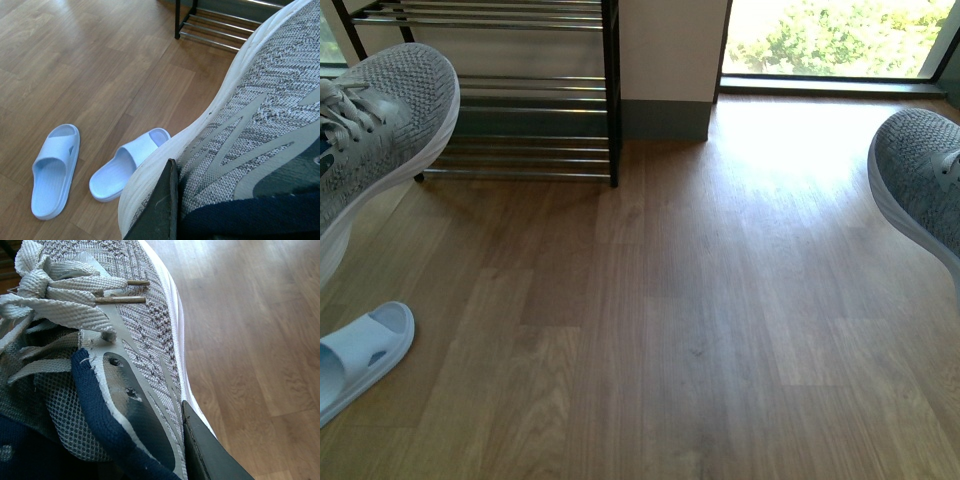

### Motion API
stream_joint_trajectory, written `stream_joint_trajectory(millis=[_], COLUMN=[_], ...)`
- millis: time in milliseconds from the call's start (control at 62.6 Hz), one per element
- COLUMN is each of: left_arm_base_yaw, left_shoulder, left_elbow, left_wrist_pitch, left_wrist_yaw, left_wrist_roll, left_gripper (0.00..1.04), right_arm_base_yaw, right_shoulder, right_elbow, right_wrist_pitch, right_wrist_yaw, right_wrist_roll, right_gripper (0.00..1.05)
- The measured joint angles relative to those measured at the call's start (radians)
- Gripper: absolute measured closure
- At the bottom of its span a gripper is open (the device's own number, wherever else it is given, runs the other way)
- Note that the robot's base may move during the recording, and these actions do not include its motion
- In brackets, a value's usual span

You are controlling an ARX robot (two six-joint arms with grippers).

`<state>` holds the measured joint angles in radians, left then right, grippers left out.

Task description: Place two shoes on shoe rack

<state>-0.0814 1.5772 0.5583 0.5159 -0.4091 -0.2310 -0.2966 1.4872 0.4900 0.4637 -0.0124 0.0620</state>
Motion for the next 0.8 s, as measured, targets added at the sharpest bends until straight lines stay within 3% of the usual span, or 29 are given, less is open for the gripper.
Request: stream_joint_trajectory(millis=[799], left_arm_base_yaw=[0.005], left_shoulder=[0.0], left_elbow=[0.0], left_wrist_pitch=[0.0], left_wrist_yaw=[-0.003], left_wrist_roll=[0.0], left_gripper=[1.03], right_arm_base_yaw=[0.003], right_shoulder=[-0.002], right_elbow=[0.0], right_wrist_pitch=[0.0], right_wrist_yaw=[-0.003], right_wrist_roll=[0.0], right_gripper=[1.03])
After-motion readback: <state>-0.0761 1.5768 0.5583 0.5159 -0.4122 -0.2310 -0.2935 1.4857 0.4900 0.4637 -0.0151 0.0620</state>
